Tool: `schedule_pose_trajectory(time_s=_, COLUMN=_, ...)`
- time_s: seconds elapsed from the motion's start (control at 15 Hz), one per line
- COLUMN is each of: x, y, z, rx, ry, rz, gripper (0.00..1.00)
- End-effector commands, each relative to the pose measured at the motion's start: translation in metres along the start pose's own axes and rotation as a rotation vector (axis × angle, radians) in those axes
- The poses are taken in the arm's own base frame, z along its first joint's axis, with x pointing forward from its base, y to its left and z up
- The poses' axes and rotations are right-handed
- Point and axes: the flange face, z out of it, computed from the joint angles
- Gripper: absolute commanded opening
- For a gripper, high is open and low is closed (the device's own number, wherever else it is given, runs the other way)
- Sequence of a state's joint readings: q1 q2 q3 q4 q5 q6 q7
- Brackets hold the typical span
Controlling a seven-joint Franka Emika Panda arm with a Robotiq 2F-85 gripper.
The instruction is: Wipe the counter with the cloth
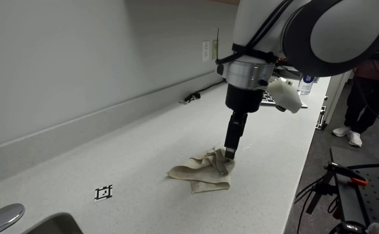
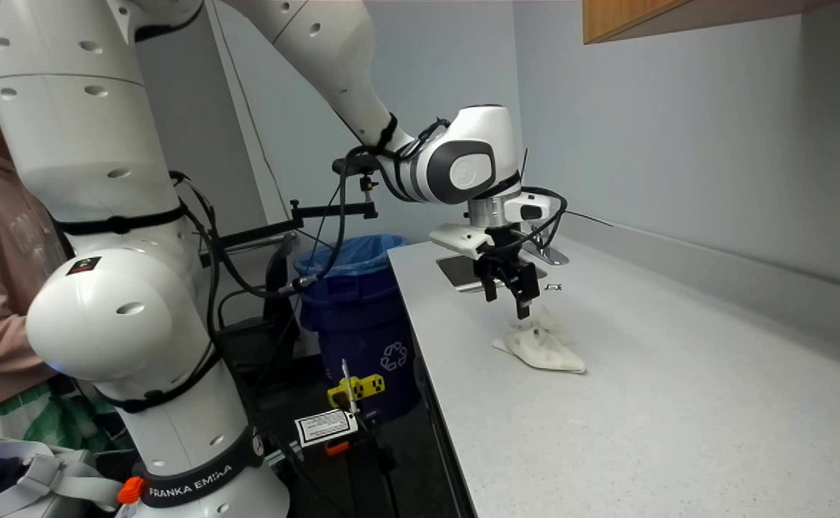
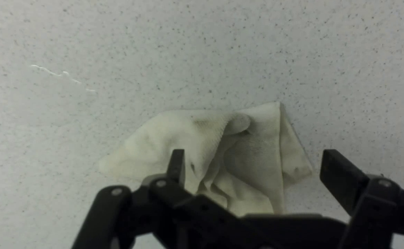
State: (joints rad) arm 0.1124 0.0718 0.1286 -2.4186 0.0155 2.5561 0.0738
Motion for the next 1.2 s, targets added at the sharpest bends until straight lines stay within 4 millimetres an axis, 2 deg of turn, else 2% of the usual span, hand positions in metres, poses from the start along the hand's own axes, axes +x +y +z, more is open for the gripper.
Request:
schedule_pose_trajectory(time_s=0.0, x=0.025, y=-0.012, z=0.023, rx=0.013, ry=-0.003, rz=-0.04, gripper=1.0)
schedule_pose_trajectory(time_s=0.33, x=0.044, y=-0.012, z=0.051, rx=-0.04, ry=-0.021, rz=-0.102, gripper=1.0)
schedule_pose_trajectory(time_s=0.6, x=0.045, y=-0.017, z=0.078, rx=-0.041, ry=-0.06, rz=-0.121, gripper=1.0)
schedule_pose_trajectory(time_s=0.87, x=0.048, y=-0.02, z=0.093, rx=-0.034, ry=-0.076, rz=-0.117, gripper=0.97)
schedule_pose_trajectory(time_s=1.0, x=0.052, y=-0.017, z=0.093, rx=-0.035, ry=-0.071, rz=-0.106, gripper=0.72)
schedule_pose_trajectory(time_s=1.07, x=0.053, y=-0.015, z=0.092, rx=-0.035, ry=-0.068, rz=-0.102, gripper=0.7)
schedule_pose_trajectory(time_s=1.13, x=0.054, y=-0.012, z=0.091, rx=-0.037, ry=-0.065, rz=-0.095, gripper=0.63)
